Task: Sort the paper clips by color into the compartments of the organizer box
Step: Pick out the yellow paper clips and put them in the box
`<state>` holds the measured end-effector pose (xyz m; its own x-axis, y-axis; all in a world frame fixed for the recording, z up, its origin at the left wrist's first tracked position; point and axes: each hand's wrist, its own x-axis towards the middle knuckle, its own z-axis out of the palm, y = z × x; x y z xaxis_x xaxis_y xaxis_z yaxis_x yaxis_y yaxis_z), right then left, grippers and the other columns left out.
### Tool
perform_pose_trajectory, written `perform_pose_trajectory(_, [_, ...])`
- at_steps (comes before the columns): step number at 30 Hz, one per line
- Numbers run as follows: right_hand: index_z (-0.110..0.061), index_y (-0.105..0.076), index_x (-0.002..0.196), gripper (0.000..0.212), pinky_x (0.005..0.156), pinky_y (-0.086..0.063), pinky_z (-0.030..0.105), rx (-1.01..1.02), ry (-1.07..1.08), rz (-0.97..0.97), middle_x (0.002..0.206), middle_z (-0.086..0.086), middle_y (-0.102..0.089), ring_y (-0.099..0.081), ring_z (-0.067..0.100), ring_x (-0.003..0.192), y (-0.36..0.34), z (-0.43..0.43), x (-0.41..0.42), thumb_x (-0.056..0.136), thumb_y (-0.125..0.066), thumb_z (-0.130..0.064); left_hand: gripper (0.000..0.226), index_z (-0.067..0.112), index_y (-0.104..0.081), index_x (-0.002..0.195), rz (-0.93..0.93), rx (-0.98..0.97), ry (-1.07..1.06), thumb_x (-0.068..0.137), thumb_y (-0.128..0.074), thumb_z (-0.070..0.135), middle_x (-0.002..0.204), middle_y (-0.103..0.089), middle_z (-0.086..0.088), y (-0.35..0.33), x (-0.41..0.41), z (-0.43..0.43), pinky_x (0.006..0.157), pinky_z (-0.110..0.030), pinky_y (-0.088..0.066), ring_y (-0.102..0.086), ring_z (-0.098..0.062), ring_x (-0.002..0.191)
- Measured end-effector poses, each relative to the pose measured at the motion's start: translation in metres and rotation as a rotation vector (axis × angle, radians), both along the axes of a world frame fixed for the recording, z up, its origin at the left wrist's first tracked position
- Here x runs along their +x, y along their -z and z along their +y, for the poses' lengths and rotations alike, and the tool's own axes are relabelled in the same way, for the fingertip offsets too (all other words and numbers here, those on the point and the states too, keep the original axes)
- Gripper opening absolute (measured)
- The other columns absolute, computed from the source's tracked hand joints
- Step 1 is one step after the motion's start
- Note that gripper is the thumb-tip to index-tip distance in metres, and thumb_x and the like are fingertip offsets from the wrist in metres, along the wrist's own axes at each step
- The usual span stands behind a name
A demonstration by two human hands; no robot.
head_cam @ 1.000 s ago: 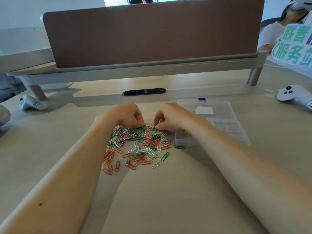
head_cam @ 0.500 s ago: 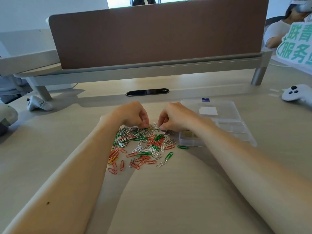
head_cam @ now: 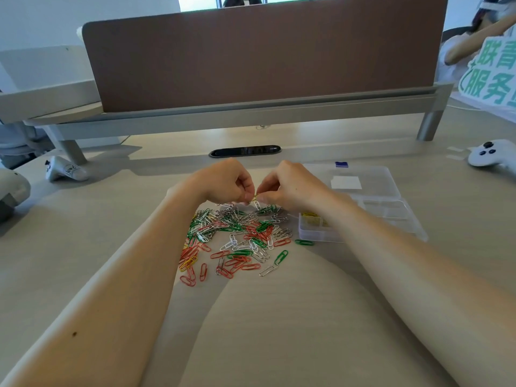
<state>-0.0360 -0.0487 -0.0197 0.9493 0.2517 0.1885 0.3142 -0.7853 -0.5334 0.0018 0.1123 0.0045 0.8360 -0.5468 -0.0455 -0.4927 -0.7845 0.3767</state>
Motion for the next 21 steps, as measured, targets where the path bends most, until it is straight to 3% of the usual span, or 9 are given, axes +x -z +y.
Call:
perform_pose_trajectory(4, [-0.013,-0.077,0.093,0.013,0.057,-0.041,0.015,0.037,0.026,0.007,0.075,-0.007,-0.067,-0.058,0.001,0.066,0.001,-0.002,0.002,0.084,-0.074,-0.022,0.024,0.012,-0.071,0.079,0.018,-0.028,0.019,0.079,-0.057,-0.008,0.075,-0.07,0.002,-0.001,0.0,0.0,0.073,-0.025,-0.051,-0.063,-0.011,0.073])
perform_pose_trajectory(7, [-0.015,-0.077,0.087,0.011,0.058,-0.044,0.019,0.077,0.056,0.003,0.064,-0.011,-0.063,-0.057,0.002,0.061,0.002,-0.005,0.003,0.085,-0.072,-0.024,0.019,0.01,-0.073,0.09,0.051,-0.083,0.028,0.08,-0.066,-0.005,0.078,-0.073,0.003,0.0,0.0,0.0,0.075,-0.017,-0.052,-0.067,-0.003,0.071])
perform_pose_trajectory(13, [-0.01,-0.077,0.083,0.017,0.064,-0.052,0.025,0.119,0.105,0.012,0.07,-0.001,-0.07,-0.065,0.012,0.066,0.0,-0.01,0.004,0.085,-0.072,-0.026,0.01,0.006,-0.074,0.092,0.015,-0.16,0.017,0.083,-0.07,0.006,0.081,-0.075,-0.003,-0.001,0.004,0.006,0.078,-0.026,-0.057,-0.07,-0.014,0.075])
perform_pose_trajectory(18, [-0.017,-0.076,0.098,0.019,0.066,-0.045,0.018,0.109,0.088,0.028,0.09,-0.003,-0.072,-0.064,0.004,0.079,0.0,-0.009,0.004,0.083,-0.074,-0.029,0.011,0.008,-0.075,0.091,0.01,-0.193,0.013,0.08,-0.074,0.009,0.079,-0.075,-0.001,-0.002,0.003,0.008,0.075,-0.034,-0.058,-0.069,-0.013,0.072])
perform_pose_trajectory(21, [-0.019,-0.077,0.097,0.022,0.062,-0.044,0.016,0.163,0.056,-0.006,0.085,-0.006,-0.072,-0.064,0.003,0.076,-0.002,-0.005,0.002,0.08,-0.077,-0.033,0.013,0.007,-0.075,0.092,0.023,-0.185,0.033,0.079,-0.073,0.004,0.079,-0.075,-0.001,-0.003,0.001,0.007,0.081,-0.037,-0.058,-0.071,-0.013,0.074])
